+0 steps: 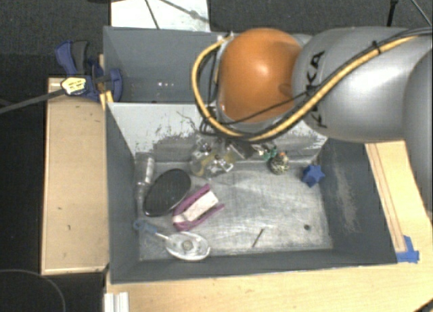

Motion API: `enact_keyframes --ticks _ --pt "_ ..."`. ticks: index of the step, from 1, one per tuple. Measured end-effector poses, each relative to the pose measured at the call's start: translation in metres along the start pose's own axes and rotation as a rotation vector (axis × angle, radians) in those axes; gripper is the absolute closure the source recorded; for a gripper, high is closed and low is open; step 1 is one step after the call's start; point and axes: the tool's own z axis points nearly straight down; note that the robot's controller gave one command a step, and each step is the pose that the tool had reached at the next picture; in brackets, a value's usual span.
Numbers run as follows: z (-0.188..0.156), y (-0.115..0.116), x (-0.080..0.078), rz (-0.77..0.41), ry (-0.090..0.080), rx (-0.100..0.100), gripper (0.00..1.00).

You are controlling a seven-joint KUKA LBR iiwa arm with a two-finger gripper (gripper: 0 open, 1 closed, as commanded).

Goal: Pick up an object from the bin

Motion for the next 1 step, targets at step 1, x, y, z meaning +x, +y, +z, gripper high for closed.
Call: enact_keyframes --ticks 1 --pt "-0.1247 -0.0091 -0.0075 -0.074 -0.001 0.002 1.00"
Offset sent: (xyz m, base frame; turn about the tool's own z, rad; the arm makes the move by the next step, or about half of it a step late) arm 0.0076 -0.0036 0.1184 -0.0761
